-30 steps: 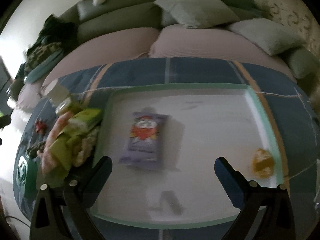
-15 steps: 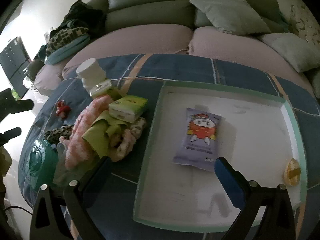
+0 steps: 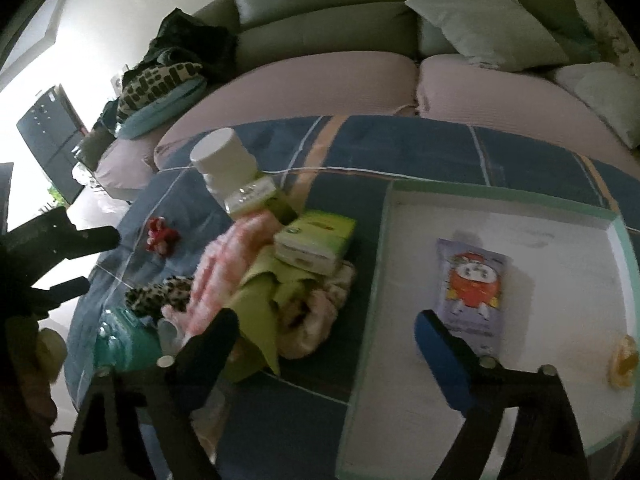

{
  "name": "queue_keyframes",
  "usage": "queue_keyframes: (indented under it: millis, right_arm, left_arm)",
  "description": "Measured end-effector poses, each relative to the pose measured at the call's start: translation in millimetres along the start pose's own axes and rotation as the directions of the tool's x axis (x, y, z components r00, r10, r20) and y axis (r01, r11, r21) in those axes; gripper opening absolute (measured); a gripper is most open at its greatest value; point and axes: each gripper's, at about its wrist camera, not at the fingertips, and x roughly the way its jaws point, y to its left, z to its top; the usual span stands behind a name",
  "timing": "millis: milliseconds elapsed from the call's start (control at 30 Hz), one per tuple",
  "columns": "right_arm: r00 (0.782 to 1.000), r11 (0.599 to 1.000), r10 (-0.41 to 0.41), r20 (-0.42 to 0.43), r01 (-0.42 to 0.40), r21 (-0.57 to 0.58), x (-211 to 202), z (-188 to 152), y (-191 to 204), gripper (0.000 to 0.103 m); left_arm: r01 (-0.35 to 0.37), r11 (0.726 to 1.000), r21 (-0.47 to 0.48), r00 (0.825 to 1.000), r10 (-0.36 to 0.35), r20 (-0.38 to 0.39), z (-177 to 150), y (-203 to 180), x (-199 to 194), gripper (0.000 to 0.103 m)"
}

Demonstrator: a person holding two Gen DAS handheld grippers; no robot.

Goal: Organize soft objects
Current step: 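Move both tools back toward the pile of items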

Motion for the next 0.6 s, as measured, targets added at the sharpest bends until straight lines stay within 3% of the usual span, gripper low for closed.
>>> queue_keyframes:
  millis: [267, 533, 600]
  right_arm:
    - [0.999, 0.998, 0.026, -0.019, -0.027, -0.053, 15.0, 0.5, 22.7, 0.071]
    - [1.000, 0.999, -0.005, -0.024, 0.004, -0.042, 20.1, 1.5, 13.6, 0.043]
    - [1.000, 0.999, -0.005, -0.024, 0.004, -0.042, 19.7, 1.5, 12.5, 0.043]
  left_arm:
    - [0.025, 1.000, -0.008, 0.999, -0.025, -0.029, 0.1, -2.5, 8.9, 0.097]
    - [0.015, 1.000, 0.007, 0.999, -0.014, -0.048, -0.1, -9.6, 18.7, 0.097]
    - [0.011, 1.000, 0.007, 0.999, -0.011, -0.049, -0.3, -9.7, 18.9, 0.097]
